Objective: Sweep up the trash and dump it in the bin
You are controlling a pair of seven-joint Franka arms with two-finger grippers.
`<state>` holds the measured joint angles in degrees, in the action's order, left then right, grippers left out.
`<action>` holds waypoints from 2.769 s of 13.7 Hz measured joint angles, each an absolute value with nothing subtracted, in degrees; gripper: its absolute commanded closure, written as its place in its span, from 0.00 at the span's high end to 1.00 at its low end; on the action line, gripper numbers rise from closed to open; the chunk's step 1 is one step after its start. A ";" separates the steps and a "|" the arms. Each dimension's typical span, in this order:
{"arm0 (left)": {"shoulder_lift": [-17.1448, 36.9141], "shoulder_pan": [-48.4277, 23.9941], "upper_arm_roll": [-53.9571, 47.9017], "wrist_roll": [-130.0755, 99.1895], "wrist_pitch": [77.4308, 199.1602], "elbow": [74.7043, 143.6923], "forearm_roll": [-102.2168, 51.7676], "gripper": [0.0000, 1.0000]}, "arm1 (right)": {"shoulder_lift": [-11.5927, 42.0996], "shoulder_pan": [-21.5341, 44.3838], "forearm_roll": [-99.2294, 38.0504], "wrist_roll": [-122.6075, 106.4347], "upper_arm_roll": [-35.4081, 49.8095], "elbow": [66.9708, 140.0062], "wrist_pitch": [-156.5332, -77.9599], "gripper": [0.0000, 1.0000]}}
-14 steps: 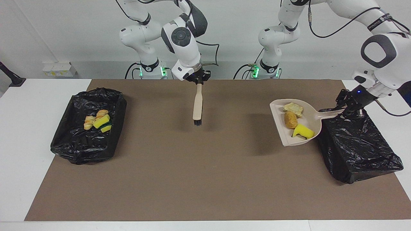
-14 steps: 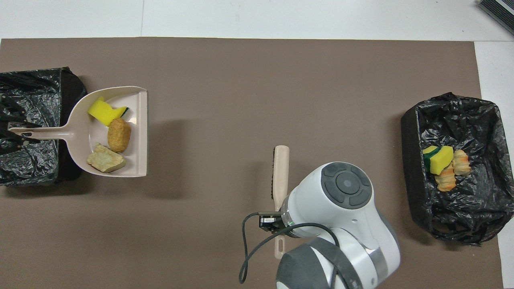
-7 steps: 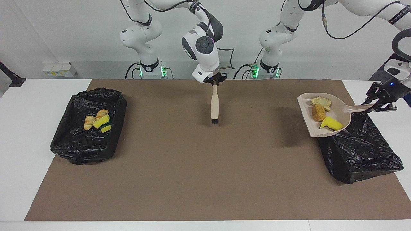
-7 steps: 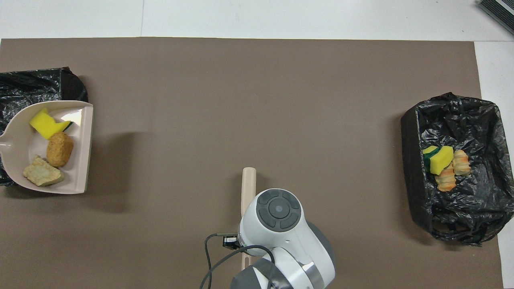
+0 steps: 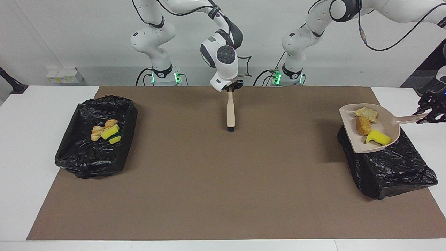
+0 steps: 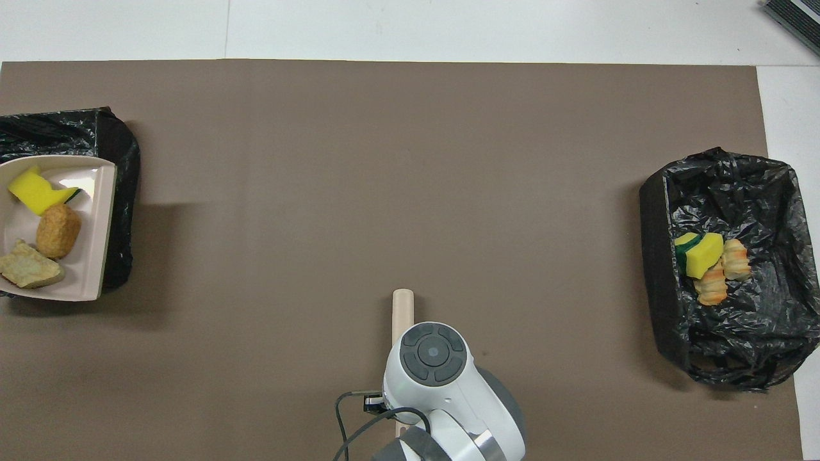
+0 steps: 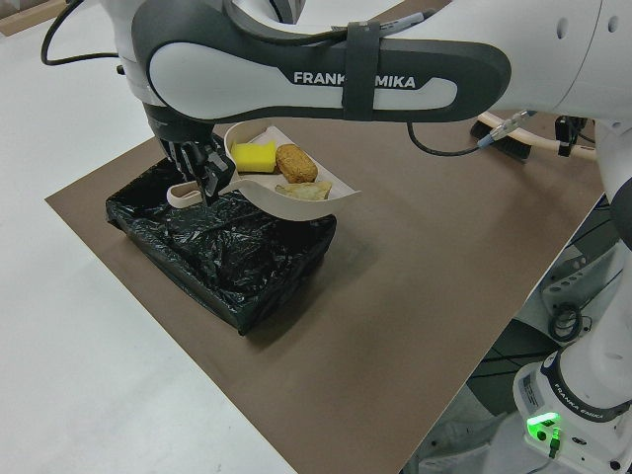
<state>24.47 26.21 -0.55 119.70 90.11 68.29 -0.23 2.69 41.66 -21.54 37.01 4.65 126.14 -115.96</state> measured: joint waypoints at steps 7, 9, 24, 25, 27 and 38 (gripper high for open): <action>27.22 26.05 -0.88 119.64 92.04 62.16 9.84 0.00 | 2.73 41.68 -21.36 34.67 4.66 128.20 -119.53 1.00; 27.23 25.28 -1.05 118.28 93.54 61.62 13.46 0.00 | 2.74 41.68 -20.52 34.42 4.66 128.22 -119.75 1.00; 22.30 15.26 -1.75 97.42 95.06 65.21 45.26 0.00 | -5.31 21.04 2.70 30.85 3.07 117.44 -115.32 1.00; 21.26 14.81 -1.83 97.42 94.73 65.56 45.57 0.00 | -6.08 18.45 2.85 27.39 3.03 115.71 -113.62 1.00; 19.05 12.95 -1.99 97.48 93.46 67.43 45.59 0.00 | -7.17 13.35 2.89 20.49 2.93 112.75 -111.84 1.00; 12.64 3.65 -2.49 78.39 89.38 79.71 24.73 0.00 | -7.57 -0.83 3.72 6.11 1.73 95.00 -91.90 1.00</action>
<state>12.64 3.65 -2.49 78.39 89.38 79.71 24.73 -7.57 -0.83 3.72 6.11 1.73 95.00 -91.90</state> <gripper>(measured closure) 0.670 0.000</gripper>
